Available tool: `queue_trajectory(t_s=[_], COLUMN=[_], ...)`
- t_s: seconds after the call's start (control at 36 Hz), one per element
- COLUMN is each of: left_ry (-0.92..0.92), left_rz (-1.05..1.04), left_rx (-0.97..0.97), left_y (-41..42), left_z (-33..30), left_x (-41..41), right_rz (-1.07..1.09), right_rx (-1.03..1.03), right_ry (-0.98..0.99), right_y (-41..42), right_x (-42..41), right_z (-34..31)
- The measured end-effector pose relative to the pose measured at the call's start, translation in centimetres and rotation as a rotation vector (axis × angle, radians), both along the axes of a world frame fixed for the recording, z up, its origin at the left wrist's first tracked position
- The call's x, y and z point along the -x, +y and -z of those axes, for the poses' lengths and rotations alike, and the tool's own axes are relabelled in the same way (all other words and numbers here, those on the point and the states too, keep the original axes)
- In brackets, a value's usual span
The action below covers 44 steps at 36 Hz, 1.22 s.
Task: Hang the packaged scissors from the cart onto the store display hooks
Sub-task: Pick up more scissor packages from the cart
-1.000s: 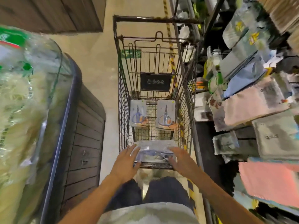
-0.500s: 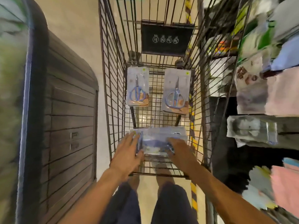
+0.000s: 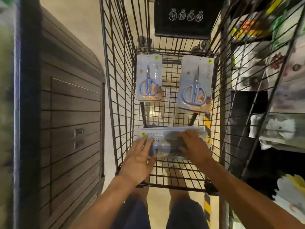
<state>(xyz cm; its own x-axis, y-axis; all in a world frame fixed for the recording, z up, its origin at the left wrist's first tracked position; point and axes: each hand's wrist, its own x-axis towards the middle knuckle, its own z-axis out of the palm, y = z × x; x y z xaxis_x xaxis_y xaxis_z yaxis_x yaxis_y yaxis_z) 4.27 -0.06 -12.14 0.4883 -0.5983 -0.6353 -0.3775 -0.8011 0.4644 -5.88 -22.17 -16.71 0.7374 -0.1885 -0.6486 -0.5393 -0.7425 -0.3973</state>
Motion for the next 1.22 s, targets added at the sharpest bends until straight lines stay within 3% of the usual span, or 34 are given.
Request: queue_trajectory(t_s=[0.08, 0.14, 0.28, 0.42, 0.56, 0.69, 0.78, 0.94, 1.11, 1.22], left_ry=[0.013, 0.032, 0.008, 0.014, 0.261, 0.469, 0.474, 0.353, 0.249, 0.254], left_rz=[-0.022, -0.034, -0.138, -0.273, -0.514, -0.741, -0.875, -0.949, -0.924, -0.944], left_rx=[-0.004, -0.017, 0.07, 0.205, 0.241, 0.425, 0.513, 0.57, 0.549, 0.557], left_y=[0.1, 0.4, 0.1, -0.6, -2.3, -4.7, -5.5, -5.4, -4.1, -3.3], left_z=[-0.5, -0.6, -2.1, -3.0, -2.7, -2.4, -2.3, -2.5, -2.7, -2.4], left_x=[0.1, 0.2, 0.1, -0.3, -1.1, -1.4, -1.5, -2.4, -2.8, -2.7], right_rz=[-0.065, 0.128, 0.077, 0.345, 0.557, 0.773, 0.838, 0.684, 0.439, 0.271], right_rx=[-0.131, -0.292, -0.169, -0.323, -0.324, -0.574, -0.682, -0.684, -0.323, -0.227], right_ry=[0.074, -0.072, 0.004, -0.185, -0.287, -0.268, -0.212, -0.073, -0.057, -0.062], right_y=[-0.7, -1.0, -1.4, -2.1, -2.0, -0.5, 1.0, 1.6, -0.8, -1.4], right_x=[-0.6, -0.2, 0.2, 1.4, 1.0, -1.1, -1.8, -2.2, -0.2, 1.1], right_z=[-1.3, -1.0, -3.2, -4.7, -5.7, -6.9, -6.9, -5.4, -2.3, -0.4])
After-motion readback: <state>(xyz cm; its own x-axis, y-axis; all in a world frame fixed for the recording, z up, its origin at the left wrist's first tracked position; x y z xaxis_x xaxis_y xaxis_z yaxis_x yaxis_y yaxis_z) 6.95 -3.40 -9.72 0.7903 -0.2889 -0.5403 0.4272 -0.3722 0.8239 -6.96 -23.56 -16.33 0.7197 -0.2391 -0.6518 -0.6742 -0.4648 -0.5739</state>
